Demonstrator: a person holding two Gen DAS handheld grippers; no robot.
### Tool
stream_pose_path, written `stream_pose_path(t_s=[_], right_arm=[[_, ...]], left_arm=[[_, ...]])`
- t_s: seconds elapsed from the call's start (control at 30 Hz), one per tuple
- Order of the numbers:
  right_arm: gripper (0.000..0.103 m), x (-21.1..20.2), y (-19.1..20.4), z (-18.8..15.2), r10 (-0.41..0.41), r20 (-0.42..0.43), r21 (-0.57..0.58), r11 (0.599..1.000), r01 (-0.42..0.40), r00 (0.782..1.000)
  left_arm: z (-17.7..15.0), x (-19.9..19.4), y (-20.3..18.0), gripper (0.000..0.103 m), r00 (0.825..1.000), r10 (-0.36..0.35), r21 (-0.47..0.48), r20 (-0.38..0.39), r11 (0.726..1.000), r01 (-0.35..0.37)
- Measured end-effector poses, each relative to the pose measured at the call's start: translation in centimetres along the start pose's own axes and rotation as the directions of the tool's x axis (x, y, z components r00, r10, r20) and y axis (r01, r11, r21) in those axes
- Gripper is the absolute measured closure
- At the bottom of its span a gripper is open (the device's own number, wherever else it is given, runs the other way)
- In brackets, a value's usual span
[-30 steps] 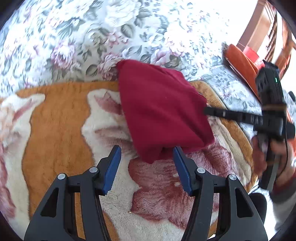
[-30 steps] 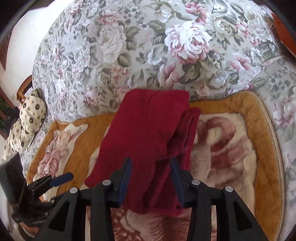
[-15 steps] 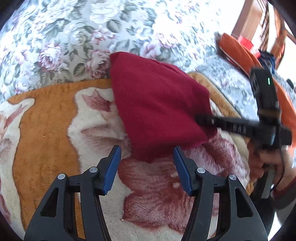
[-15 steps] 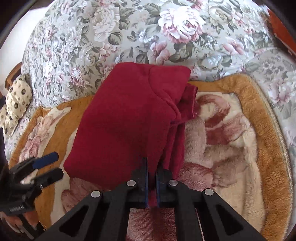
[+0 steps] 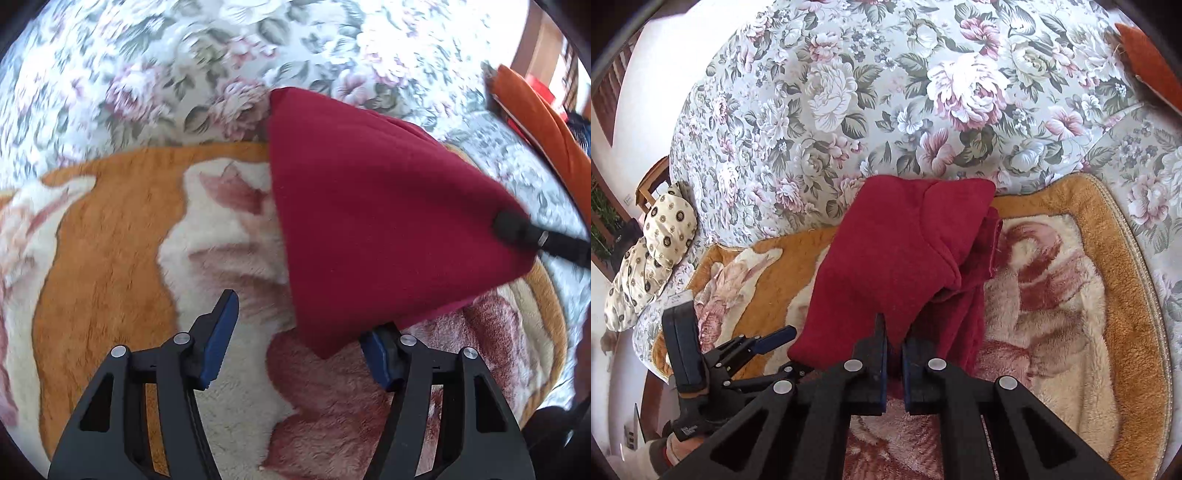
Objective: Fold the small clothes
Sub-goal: 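Lower the folded sweater onto the blanket and open both grippers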
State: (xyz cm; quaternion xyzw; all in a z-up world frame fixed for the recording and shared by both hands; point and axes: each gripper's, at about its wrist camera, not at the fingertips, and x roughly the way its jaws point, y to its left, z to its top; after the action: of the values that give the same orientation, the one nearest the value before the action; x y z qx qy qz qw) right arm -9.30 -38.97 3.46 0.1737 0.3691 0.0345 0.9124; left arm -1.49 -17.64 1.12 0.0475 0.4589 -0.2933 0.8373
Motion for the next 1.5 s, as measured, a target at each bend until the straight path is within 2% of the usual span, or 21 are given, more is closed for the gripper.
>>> stream_pose_path(t_s=[0.13,0.23,0.33,0.37,0.43,0.5,0.6,0.73,0.83,0.9,1.03,1.07,1.13,1.17,1.2,1.23,1.27,1.33,1.4,1.5], right_arm=[[0.098,4.6,-0.9,-2.3,-0.08,-0.087,-0.003,0.997,0.08,0.993],[0.098,5.0,-2.4,-2.7,-0.032,-0.072,0.088,0.995,0.039,0.997],[0.087,3.2,-2.6,-2.4,-0.009,-0.038,0.108,0.994,0.013,0.999],[0.076,2.6,-2.5,-2.3,-0.022,-0.025,0.098,0.995,0.024,0.999],[0.065,1.5,-2.2,-2.2,-0.067,-0.003,0.08,0.995,0.067,0.998],[0.063,0.9,-2.0,-2.1,-0.09,0.014,0.078,0.993,0.089,0.996],[0.057,1.0,-2.5,-1.5,-0.092,0.029,0.11,0.99,0.088,0.995],[0.052,2.3,-3.9,0.1,-0.067,0.046,0.187,0.981,0.058,0.997],[0.05,3.9,-4.6,1.3,-0.048,0.04,0.211,0.977,0.038,0.998],[0.046,4.9,-5.2,1.9,-0.047,0.026,0.215,0.976,0.04,0.999],[0.038,7.0,-6.7,2.4,0.026,0.009,0.263,0.964,-0.028,1.0],[0.038,7.5,-7.0,2.5,0.044,0.009,0.273,0.961,-0.044,0.999],[0.036,8.4,-7.3,2.5,0.083,0.009,0.279,0.957,-0.082,0.997],[0.037,8.7,-7.4,2.5,0.091,0.012,0.275,0.957,-0.091,0.996],[0.04,8.9,-7.4,2.4,0.097,0.017,0.269,0.958,-0.098,0.995],[0.047,9.0,-7.2,2.4,0.097,0.025,0.257,0.961,-0.1,0.995],[0.054,8.8,-6.9,2.4,0.09,0.034,0.242,0.966,-0.095,0.995],[0.061,8.1,-6.0,2.4,0.064,0.047,0.204,0.976,-0.072,0.997],[0.063,7.2,-5.0,2.5,0.058,0.059,0.175,0.982,-0.067,0.997],[0.064,5.2,-3.0,2.4,0.11,0.07,0.157,0.98,-0.12,0.991]], left_arm=[[-0.5,0.4,0.5,0.038,0.999,-0.033,-0.022,-0.031,0.999,0.032],[-0.8,-1.1,0.6,0.038,0.998,-0.047,0.007,-0.03,0.999,0.048],[-0.7,-3.3,0.9,0.038,0.998,-0.06,0.024,0.003,0.998,0.06],[-0.5,-4.1,1.1,0.038,0.998,-0.061,0.021,0.023,0.998,0.06],[0.1,-5.0,1.5,0.036,0.996,-0.069,0.002,0.055,0.998,0.069],[0.8,-5.4,2.0,0.032,0.994,-0.077,-0.031,0.076,0.996,0.08],[2.0,-4.9,2.7,0.032,0.994,-0.084,-0.095,0.073,0.991,0.091],[4.3,-3.1,3.3,0.025,0.987,-0.147,-0.169,0.064,0.973,0.156],[6.4,-0.7,3.0,0.024,0.976,-0.207,-0.193,0.062,0.957,0.215],[7.6,1.1,2.7,0.024,0.975,-0.221,-0.192,0.036,0.956,0.224],[8.9,5.3,2.3,0.023,0.965,-0.261,-0.191,-0.034,0.949,0.25],[8.9,6.2,2.3,0.018,0.959,-0.28,-0.203,-0.047,0.942,0.265],[8.7,7.6,2.6,0.017,0.94,-0.336,-0.245,-0.057,0.918,0.313],[8.6,7.8,2.7,0.017,0.935,-0.351,-0.255,-0.05,0.91,0.328],[8.5,7.7,2.6,0.022,0.935,-0.353,-0.248,-0.039,0.91,0.333],[8.4,7.4,2.4,0.027,0.93,-0.365,-0.232,-0.034,0.908,0.348],[8.4,6.9,2.1,0.03,0.935,-0.355,-0.217,-0.025,0.915,0.341],[8.2,5.8,1.8,0.038,0.937,-0.349,-0.192,-0.016,0.921,0.339],[8.0,4.3,1.8,0.042,0.936,-0.351,-0.184,-0.019,0.922,0.342],[7.1,0.9,2.4,0.042,0.938,-0.346,-0.17,0.002,0.924,0.341]])
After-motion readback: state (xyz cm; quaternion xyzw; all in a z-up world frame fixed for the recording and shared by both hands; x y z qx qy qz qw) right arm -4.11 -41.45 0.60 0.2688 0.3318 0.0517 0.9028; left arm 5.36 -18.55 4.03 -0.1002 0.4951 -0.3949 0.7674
